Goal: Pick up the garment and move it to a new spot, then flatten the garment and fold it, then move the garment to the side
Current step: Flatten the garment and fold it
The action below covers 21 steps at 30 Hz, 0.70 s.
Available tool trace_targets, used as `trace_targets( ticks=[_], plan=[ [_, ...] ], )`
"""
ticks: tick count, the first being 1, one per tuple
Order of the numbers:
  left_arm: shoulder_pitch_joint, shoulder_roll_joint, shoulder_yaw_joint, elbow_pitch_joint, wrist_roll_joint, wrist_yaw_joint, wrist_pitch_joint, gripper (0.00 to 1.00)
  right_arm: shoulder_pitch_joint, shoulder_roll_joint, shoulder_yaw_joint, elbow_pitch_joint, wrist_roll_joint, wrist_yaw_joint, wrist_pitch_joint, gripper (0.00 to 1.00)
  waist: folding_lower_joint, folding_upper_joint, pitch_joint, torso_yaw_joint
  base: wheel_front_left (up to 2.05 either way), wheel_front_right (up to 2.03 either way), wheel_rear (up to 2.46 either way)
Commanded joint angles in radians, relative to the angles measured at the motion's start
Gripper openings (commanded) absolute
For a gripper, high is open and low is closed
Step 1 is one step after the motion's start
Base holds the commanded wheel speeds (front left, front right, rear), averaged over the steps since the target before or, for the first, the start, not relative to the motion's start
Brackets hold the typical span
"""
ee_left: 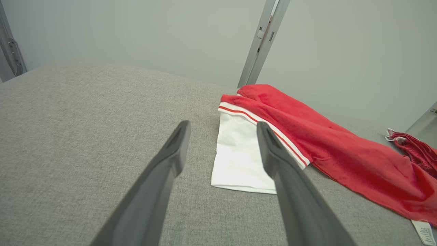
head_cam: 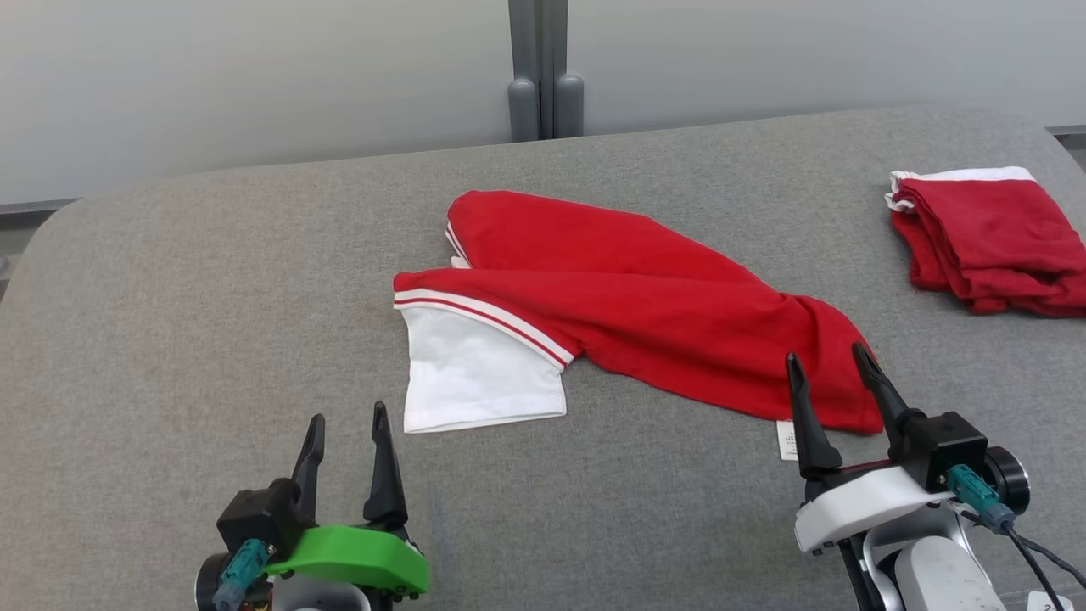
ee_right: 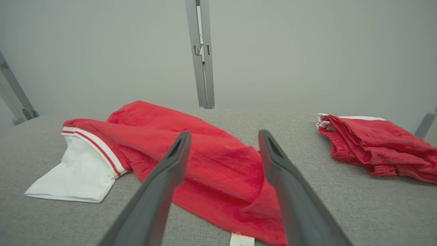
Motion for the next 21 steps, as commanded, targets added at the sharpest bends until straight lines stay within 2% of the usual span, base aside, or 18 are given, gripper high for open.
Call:
trace_targets(
  ticks=[1, 7, 12, 21],
  plan=[
    [-0.006, 0.002, -0.002, 0.005, 0.006, -0.003, 0.0, 1.0, -0.005, -0.003, 0.001, 0.003, 0.001, -0.002, -0.004, 1.0, 0.0, 0.0, 0.002, -0.002, 0.0, 0.0, 0.0],
    [-0.043, 0.002, -0.044, 0.1, 0.006, -0.009, 0.023, 1.0, -0.01, -0.003, 0.001, 0.017, 0.004, -0.002, -0.004, 1.0, 0.0, 0.0, 0.014, -0.015, 0.0, 0.0, 0.0],
    [-0.115, 0.003, -0.067, 0.221, -0.007, -0.005, 0.135, 1.0, -0.014, -0.003, 0.001, 0.043, 0.012, -0.002, -0.004, 1.0, 0.0, 0.0, 0.028, -0.038, 0.0, 0.0, 0.0],
    [-0.238, 0.008, -0.039, 0.376, -0.043, 0.021, 0.25, 1.0, -0.027, -0.003, -0.019, 0.093, 0.008, -0.002, -0.004, 1.0, 0.0, 0.0, 0.06, -0.089, 0.0, 0.0, 0.0]
  ],
)
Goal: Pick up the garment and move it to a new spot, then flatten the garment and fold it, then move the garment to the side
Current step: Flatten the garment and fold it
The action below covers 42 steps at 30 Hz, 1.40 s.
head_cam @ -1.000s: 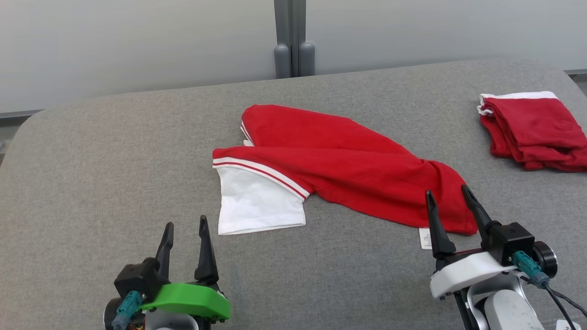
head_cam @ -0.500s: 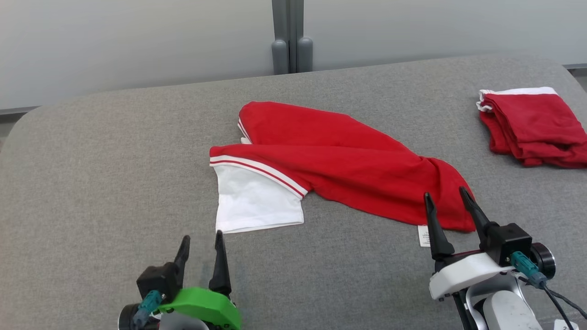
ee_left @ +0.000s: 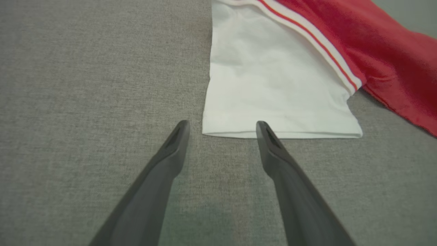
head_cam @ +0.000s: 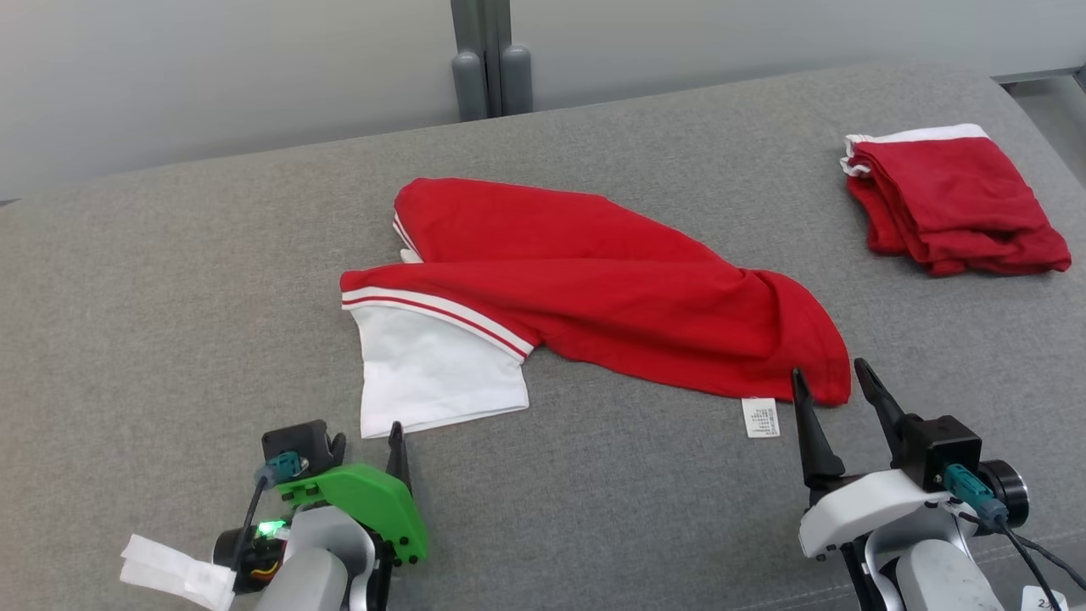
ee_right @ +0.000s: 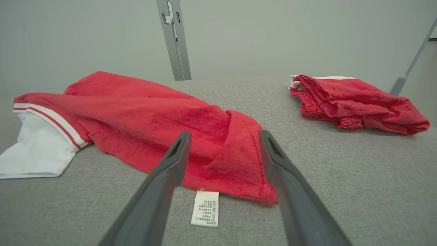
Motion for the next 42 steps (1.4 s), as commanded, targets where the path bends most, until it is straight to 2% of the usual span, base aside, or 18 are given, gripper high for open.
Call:
trace_targets(
  ticks=[1, 10, 11, 14, 16, 21, 27, 31, 33, 34, 36, 37, 38, 42],
  plan=[
    [-0.025, 0.009, 0.007, 0.015, -0.003, 0.011, 0.01, 1.0, -0.012, -0.003, -0.004, 0.008, 0.007, -0.002, -0.004, 1.0, 0.0, 0.0, 0.02, -0.022, 0.0, 0.0, 0.0],
    [-0.074, 0.017, 0.013, 0.076, -0.013, 0.027, 0.036, 0.99, -0.023, -0.003, -0.04, 0.045, -0.004, -0.002, -0.004, 1.0, 0.0, 0.0, 0.055, -0.056, 0.0, 0.0, 0.0],
    [-0.077, 0.016, 0.009, 0.081, -0.013, 0.027, 0.039, 0.87, -0.023, -0.003, -0.05, 0.058, -0.008, -0.002, -0.004, 1.0, 0.0, 0.0, 0.057, -0.056, 0.0, 0.0, 0.0],
    [-0.086, 0.012, -0.003, 0.088, -0.014, 0.026, 0.035, 0.19, -0.032, -0.002, -0.073, 0.107, -0.017, -0.002, -0.004, 1.0, 0.0, 0.0, 0.061, -0.051, 0.0, 0.0, 0.0],
    [-0.092, 0.01, -0.01, 0.086, -0.017, 0.029, 0.028, 0.0, -0.051, -0.002, -0.087, 0.134, -0.018, -0.002, -0.004, 1.0, 0.0, 0.0, 0.063, -0.044, 0.0, 0.0, 0.0],
    [-0.108, 0.006, -0.032, 0.061, -0.021, 0.037, 0.008, 0.0, -0.106, -0.003, -0.127, 0.21, -0.022, -0.002, -0.004, 1.0, 0.0, 0.0, 0.074, -0.022, 0.0, 0.0, 0.0],
    [-0.098, 0.003, -0.056, 0.009, -0.027, 0.05, -0.01, 0.0, -0.204, -0.003, -0.16, 0.374, -0.052, -0.002, 0.025, 1.0, 0.0, 0.0, 0.088, 0.013, 0.0, 0.0, 0.0],
    [-0.069, 0.004, -0.068, -0.036, -0.016, 0.063, -0.028, 0.0, -0.248, -0.002, -0.164, 0.475, -0.033, -0.002, 0.041, 1.0, 0.0, 0.0, 0.091, 0.036, 0.0, 0.0, 0.0],
    [-0.054, 0.011, -0.069, -0.061, -0.016, 0.065, -0.032, 0.0, -0.262, -0.002, -0.146, 0.513, -0.008, -0.002, 0.042, 0.58, 0.0, 0.0, 0.09, 0.044, 0.0, 0.0, 0.0],
    [-0.046, 0.017, -0.069, -0.079, -0.017, 0.063, -0.038, 0.0, -0.264, 0.0, -0.133, 0.529, 0.008, -0.002, 0.039, 0.46, 0.0, 0.0, 0.09, 0.047, 0.0, 0.0, 0.0],
    [-0.03, 0.028, -0.066, -0.111, -0.022, 0.051, -0.05, 0.0, -0.265, 0.0, -0.112, 0.547, 0.029, -0.001, 0.033, 0.32, 0.0, 0.0, 0.087, 0.051, 0.0, 0.0, 0.0],
    [-0.022, 0.033, -0.065, -0.123, -0.023, 0.047, -0.054, 0.0, -0.267, 0.0, -0.104, 0.549, 0.039, -0.001, 0.029, 0.12, 0.0, 0.0, 0.086, 0.052, 0.0, 0.0, 0.0],
    [-0.015, 0.04, -0.064, -0.141, -0.025, 0.043, -0.061, 0.0, -0.267, 0.0, -0.096, 0.548, 0.051, -0.001, 0.023, 0.0, 0.0, 0.0, 0.083, 0.053, 0.0, 0.0, 0.0],
    [-0.006, 0.061, -0.056, -0.2, -0.028, 0.03, -0.086, 0.0, -0.264, -0.002, -0.064, 0.504, 0.09, -0.001, 0.003, 0.0, 0.0, 0.0, 0.066, 0.051, 0.0, 0.0, 0.0]
  ],
)
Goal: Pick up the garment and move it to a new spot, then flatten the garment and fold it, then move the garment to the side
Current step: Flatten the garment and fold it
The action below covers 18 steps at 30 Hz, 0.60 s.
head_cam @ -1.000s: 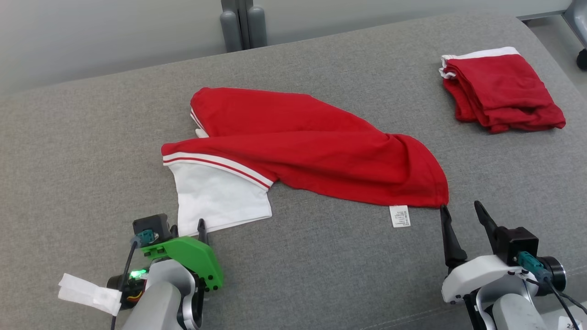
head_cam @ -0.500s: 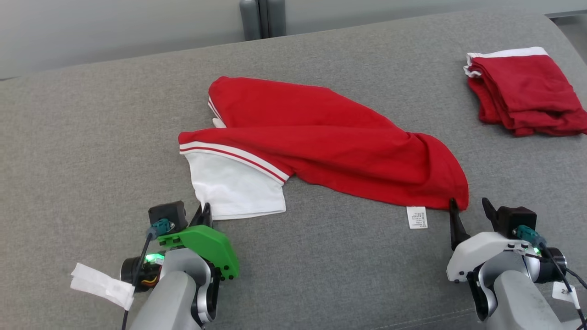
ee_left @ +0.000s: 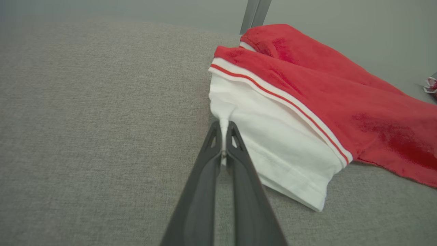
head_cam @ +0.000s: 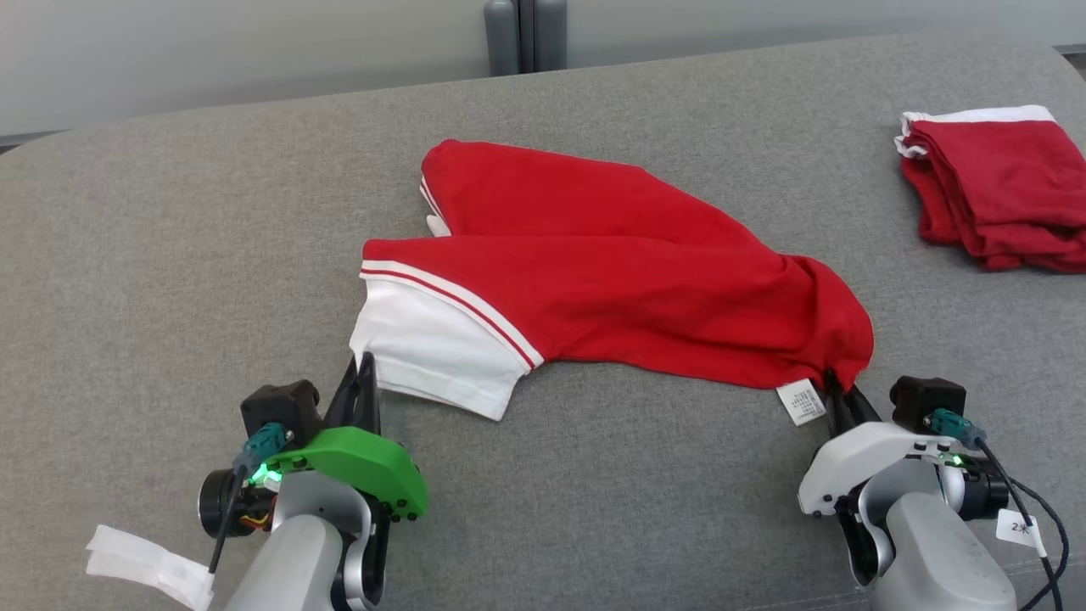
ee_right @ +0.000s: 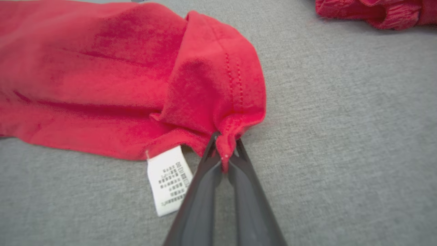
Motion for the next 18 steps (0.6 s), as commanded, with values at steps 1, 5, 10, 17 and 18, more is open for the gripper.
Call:
trace_targets(
  ticks=[1, 5, 10, 17, 18],
  plan=[
    [-0.001, 0.008, 0.003, -0.016, -0.006, -0.005, -0.009, 0.0, 0.005, -0.001, 0.009, -0.024, 0.01, 0.0, -0.01, 0.0, 0.0, 0.0, -0.013, -0.003, 0.0, 0.0, 0.0],
    [-0.028, 0.023, 0.003, -0.09, 0.008, -0.013, -0.035, 0.0, 0.023, -0.002, 0.037, -0.143, 0.063, 0.0, -0.016, 0.0, 0.0, 0.0, -0.052, -0.009, 0.0, 0.0, 0.0],
    [-0.036, 0.043, 0.012, -0.223, 0.019, -0.008, -0.051, 0.0, 0.069, -0.001, 0.045, -0.37, 0.078, 0.0, -0.016, 0.0, 0.0, 0.0, -0.106, -0.014, 0.0, 0.0, 0.0],
    [-0.072, 0.103, 0.04, -0.521, 0.061, 0.02, -0.041, 0.0, 0.166, -0.002, 0.022, -0.752, 0.044, 0.0, -0.013, 0.0, 0.0, 0.0, -0.178, -0.015, 0.0, 0.0, 0.0],
    [-0.079, 0.112, 0.044, -0.566, 0.067, 0.025, -0.038, 0.0, 0.176, -0.002, 0.016, -0.803, 0.037, 0.0, -0.008, 0.0, 0.0, 0.0, -0.183, -0.015, 0.0, 0.0, 0.0]
  ],
)
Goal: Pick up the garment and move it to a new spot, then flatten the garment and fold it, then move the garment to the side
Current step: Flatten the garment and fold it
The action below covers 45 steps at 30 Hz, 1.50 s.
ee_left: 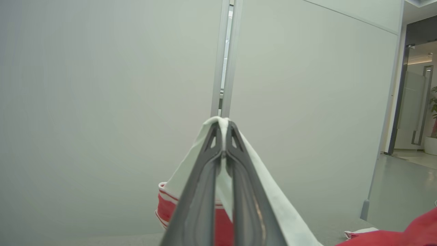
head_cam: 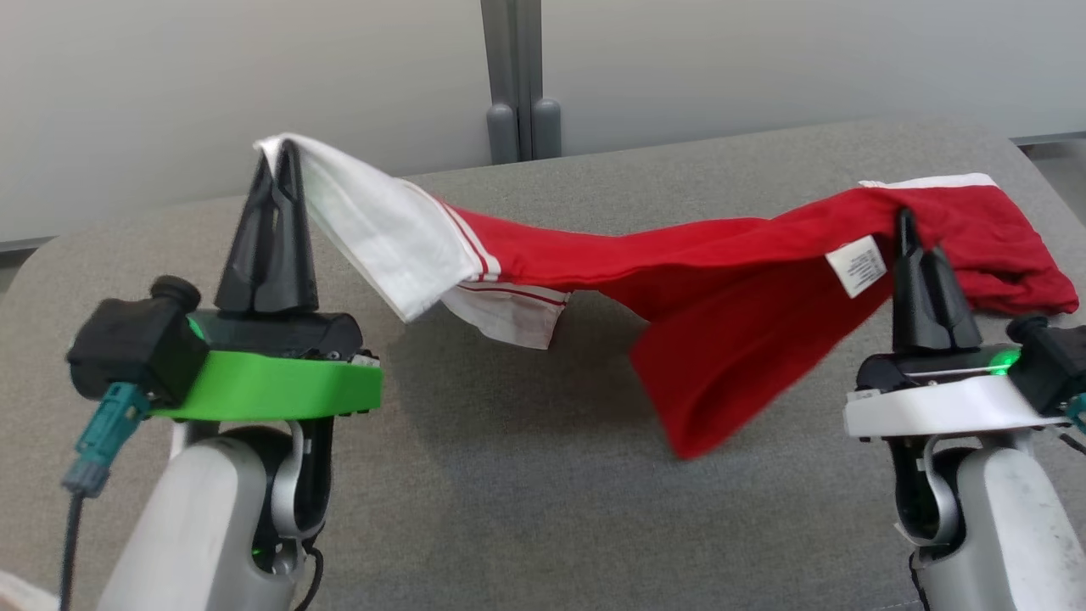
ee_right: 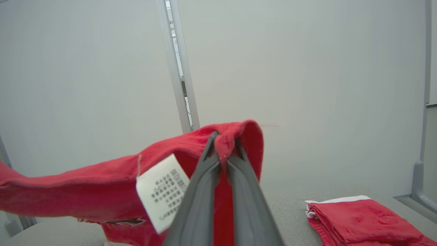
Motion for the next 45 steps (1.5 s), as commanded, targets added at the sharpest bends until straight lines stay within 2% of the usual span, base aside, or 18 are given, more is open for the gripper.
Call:
trace_targets(
  ticks=[1, 7, 11, 17, 21, 24, 28, 31, 33, 36, 39, 42, 45],
  plan=[
    [-0.024, 0.022, 0.007, -0.064, 0.017, 0.013, 0.009, 0.0, 0.023, -0.003, -0.011, -0.074, -0.021, 0.0, 0.012, 0.0, 0.0, 0.0, -0.031, -0.003, 0.0, 0.0, 0.0],
    [-0.092, 0.104, 0.022, -0.334, 0.104, 0.02, 0.071, 0.0, 0.079, -0.003, -0.029, -0.411, -0.086, 0.0, 0.082, 0.0, 0.0, 0.0, -0.042, -0.023, 0.0, 0.0, 0.0],
    [-0.137, 0.144, 0.024, -0.466, 0.151, 0.022, 0.133, 0.0, 0.104, -0.013, -0.031, -0.577, -0.114, 0.0, 0.141, 0.0, 0.0, 0.0, -0.038, -0.043, 0.0, 0.0, 0.0],
    [-0.193, 0.175, 0.021, -0.542, 0.173, 0.015, 0.23, 0.0, 0.118, -0.023, -0.04, -0.726, -0.136, 0.0, 0.194, 0.0, 0.0, 0.0, 0.004, -0.072, 0.0, 0.0, 0.0],
    [-0.235, 0.165, 0.012, -0.516, 0.155, 0.007, 0.262, 0.0, 0.103, -0.021, -0.037, -0.724, -0.12, 0.0, 0.226, 0.0, 0.0, 0.0, 0.085, -0.08, 0.0, 0.0, 0.0],
    [-0.292, 0.159, 0.01, -0.457, 0.135, -0.011, 0.269, 0.0, 0.043, -0.026, -0.038, -0.661, -0.096, 0.0, 0.223, 0.0, 0.0, 0.0, 0.168, -0.08, 0.0, 0.0, 0.0],
    [-0.441, 0.143, 0.008, -0.295, 0.106, -0.059, 0.262, 0.0, -0.12, -0.07, -0.035, -0.476, -0.077, 0.0, 0.198, 0.0, 0.0, 0.0, 0.29, -0.074, 0.0, 0.0, 0.0],
    [-0.616, 0.118, 0.002, -0.104, 0.102, -0.104, 0.241, 0.0, -0.335, -0.103, -0.007, -0.291, -0.051, 0.0, 0.17, 0.0, 0.0, 0.0, 0.373, -0.068, 0.0, 0.0, 0.0],
    [-0.761, 0.1, 0.01, 0.035, 0.129, -0.12, 0.204, 0.0, -0.498, -0.134, 0.008, -0.166, -0.069, -0.001, 0.145, 0.0, 0.0, 0.0, 0.419, -0.063, 0.0, 0.0, 0.0],
    [-0.972, 0.055, 0.03, 0.251, 0.161, -0.106, 0.107, 0.0, -0.753, -0.133, 0.017, 0.035, -0.105, 0.0, 0.073, 0.0, 0.0, 0.0, 0.477, -0.057, 0.0, 0.0, 0.0],
    [-1.101, 0.019, 0.029, 0.413, 0.187, -0.102, -0.002, 0.0, -0.928, -0.104, -0.001, 0.219, -0.16, -0.001, 0.024, 0.0, 0.0, 0.0, 0.507, -0.046, 0.0, 0.0, 0.0],
    [-1.162, -0.012, 0.017, 0.524, 0.2, -0.107, -0.085, 0.0, -1.035, -0.093, 0.018, 0.368, -0.235, -0.001, 0.001, 0.0, 0.0, 0.0, 0.544, -0.019, 0.0, 0.0, 0.0],
    [-1.12, -0.038, 0.028, 0.591, 0.186, -0.1, -0.12, 0.0, -1.061, -0.094, 0.059, 0.475, -0.293, -0.001, -0.003, 0.0, 0.0, 0.0, 0.59, 0.013, 0.0, 0.0, 0.0]
  ],
)
